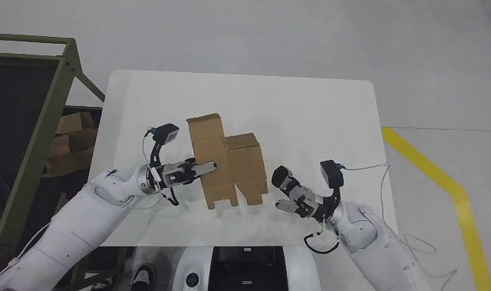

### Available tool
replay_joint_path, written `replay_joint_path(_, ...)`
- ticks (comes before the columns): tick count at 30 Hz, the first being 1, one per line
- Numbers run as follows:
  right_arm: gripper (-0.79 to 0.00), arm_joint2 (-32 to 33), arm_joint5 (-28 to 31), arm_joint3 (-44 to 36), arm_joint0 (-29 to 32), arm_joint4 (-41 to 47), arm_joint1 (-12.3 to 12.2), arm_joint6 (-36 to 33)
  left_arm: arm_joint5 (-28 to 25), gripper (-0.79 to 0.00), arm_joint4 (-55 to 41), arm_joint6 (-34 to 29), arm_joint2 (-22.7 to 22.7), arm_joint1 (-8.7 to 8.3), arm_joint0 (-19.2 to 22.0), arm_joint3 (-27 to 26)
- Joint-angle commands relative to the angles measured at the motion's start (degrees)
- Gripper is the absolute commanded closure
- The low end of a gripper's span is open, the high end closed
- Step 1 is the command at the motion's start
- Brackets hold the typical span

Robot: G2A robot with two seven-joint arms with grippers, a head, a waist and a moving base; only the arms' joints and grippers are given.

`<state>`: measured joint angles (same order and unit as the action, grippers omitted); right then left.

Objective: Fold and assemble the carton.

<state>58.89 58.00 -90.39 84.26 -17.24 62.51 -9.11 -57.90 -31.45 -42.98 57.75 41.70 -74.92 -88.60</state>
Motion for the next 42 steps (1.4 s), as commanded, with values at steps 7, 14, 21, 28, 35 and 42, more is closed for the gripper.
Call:
replay_joint_path(7,-0.785,-4.13,-3.11,2.35,-0.45,-13.12,2.84,12.64,-0.1,0.0,4.14,5.59,1.42,1.18,-1.08,-0.11)
replay_joint_path(14,-0.785,-7.68,-6.38,4.0,-1.54,-21.11,4.85,20.99,0.27,0.0,7.3,9.56,2.14,2.04,-2.07,-0.28)
replay_joint_path(21,-0.785,-7.68,-6.38,4.0,-1.54,-21.11,4.85,20.99,1.02,0.0,7.98,8.98,2.03,2.11,-2.01,-0.34)
replay_joint_path(28,-0.785,-8.38,-7.83,2.97,-1.42,-21.5,5.12,20.63,3.2,0.0,9.7,10.95,2.25,2.46,-2.31,-1.23)
replay_joint_path(35,-0.785,-11.06,-9.64,4.12,-1.94,-26.29,6.81,28.8,3.32,0.0,13.95,15.64,2.5,3.48,-3.38,-1.88)
replay_joint_path(42,-0.413,-13.52,-11.78,6.85,-3.2,-29.04,8.56,35.27,2.25,0.0,15.22,18.2,2.81,4.3,-4.14,-1.92)
